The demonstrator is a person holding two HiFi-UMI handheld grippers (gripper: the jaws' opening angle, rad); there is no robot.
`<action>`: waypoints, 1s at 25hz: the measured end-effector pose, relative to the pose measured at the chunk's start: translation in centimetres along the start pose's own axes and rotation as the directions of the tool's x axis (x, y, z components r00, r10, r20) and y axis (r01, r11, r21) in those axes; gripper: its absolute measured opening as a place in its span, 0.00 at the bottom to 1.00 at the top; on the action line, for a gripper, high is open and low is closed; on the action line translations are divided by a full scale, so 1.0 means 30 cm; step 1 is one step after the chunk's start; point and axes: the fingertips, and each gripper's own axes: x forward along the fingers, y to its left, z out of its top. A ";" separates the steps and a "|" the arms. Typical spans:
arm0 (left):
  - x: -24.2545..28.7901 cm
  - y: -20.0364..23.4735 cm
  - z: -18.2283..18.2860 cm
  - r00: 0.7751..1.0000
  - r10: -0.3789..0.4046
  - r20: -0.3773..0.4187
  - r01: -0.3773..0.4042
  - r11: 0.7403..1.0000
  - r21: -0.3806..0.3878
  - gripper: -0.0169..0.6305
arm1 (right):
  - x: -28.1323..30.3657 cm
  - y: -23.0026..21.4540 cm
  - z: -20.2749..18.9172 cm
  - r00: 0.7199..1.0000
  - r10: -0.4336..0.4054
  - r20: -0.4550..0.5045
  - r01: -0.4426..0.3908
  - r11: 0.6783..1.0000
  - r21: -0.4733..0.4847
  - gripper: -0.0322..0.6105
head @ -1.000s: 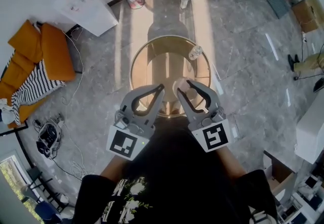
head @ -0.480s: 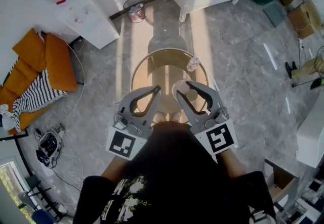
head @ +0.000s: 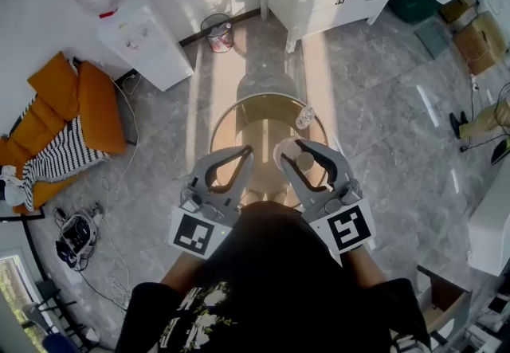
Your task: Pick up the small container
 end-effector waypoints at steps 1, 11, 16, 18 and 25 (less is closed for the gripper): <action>-0.002 -0.001 0.003 1.000 0.000 0.001 0.000 1.000 0.001 0.04 | 0.000 0.001 0.002 1.000 0.001 0.002 -0.001 1.000 -0.003 0.23; -0.026 0.000 -0.006 1.000 0.013 -0.009 -0.013 1.000 0.001 0.04 | -0.001 0.020 -0.002 1.000 0.009 -0.002 -0.009 1.000 -0.008 0.23; -0.027 0.009 -0.015 1.000 0.009 -0.019 -0.009 1.000 -0.001 0.04 | -0.001 0.019 -0.002 1.000 0.005 -0.005 -0.006 1.000 -0.017 0.23; -0.023 0.016 -0.016 1.000 0.008 -0.015 -0.008 1.000 -0.013 0.04 | 0.001 0.018 -0.002 1.000 0.002 -0.008 -0.002 1.000 -0.015 0.23; 0.004 0.002 -0.014 1.000 -0.015 -0.014 0.015 1.000 -0.008 0.04 | -0.021 -0.005 -0.013 1.000 -0.015 -0.015 0.015 1.000 -0.005 0.23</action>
